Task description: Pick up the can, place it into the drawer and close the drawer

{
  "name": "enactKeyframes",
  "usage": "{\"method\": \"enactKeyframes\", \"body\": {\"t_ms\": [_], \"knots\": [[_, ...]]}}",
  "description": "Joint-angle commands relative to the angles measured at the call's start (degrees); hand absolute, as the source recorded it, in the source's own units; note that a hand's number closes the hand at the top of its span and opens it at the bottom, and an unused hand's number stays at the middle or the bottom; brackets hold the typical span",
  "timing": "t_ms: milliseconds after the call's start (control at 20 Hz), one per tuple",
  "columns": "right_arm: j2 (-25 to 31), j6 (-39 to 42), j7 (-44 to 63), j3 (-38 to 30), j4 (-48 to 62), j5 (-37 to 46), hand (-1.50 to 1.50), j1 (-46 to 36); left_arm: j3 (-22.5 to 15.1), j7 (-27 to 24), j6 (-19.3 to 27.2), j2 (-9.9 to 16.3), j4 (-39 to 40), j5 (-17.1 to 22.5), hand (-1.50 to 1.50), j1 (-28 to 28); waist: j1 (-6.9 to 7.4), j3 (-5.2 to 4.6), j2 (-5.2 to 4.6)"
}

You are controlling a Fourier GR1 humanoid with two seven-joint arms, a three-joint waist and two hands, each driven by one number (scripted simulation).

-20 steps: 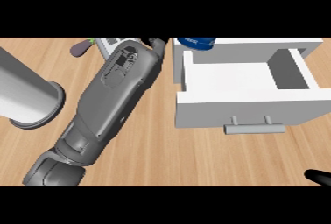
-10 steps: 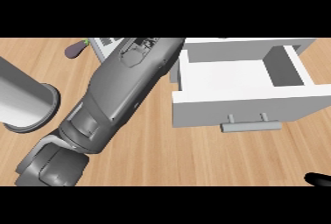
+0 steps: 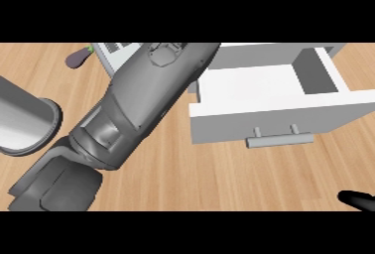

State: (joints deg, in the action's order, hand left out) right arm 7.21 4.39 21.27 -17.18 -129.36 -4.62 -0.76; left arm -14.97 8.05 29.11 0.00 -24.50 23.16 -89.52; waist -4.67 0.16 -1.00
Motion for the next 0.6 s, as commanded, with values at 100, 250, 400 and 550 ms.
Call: {"method": "enactKeyframes", "body": {"t_ms": [100, 250, 400, 550], "knots": [[1.5, 0.0, 1.7, 0.1, 0.1, -0.5, -1.50, -2.6, -2.9, -0.5, 6.9, 0.0, 4.9, 2.0, -1.50, -2.9, -2.01, 0.07, -0.48], [0.4, -0.4, 1.6, 1.3, 0.3, 1.1, -1.50, -1.4, -2.3, -1.8, 6.5, 0.0, 5.8, 3.1, -1.50, -3.9, -0.64, 0.01, -0.24], [2.9, 0.2, 0.0, 0.1, 2.8, 1.5, -1.50, -4.9, -4.6, -4.4, 8.6, 0.0, 5.1, 4.5, -1.50, -1.5, -1.59, 0.05, -0.62], [3.7, 0.6, -0.5, 2.7, 1.6, 5.5, -1.50, -5.3, -3.5, -3.6, 8.8, 0.0, 6.9, 5.5, -1.50, -4.0, -1.18, 0.01, -0.68]]}}
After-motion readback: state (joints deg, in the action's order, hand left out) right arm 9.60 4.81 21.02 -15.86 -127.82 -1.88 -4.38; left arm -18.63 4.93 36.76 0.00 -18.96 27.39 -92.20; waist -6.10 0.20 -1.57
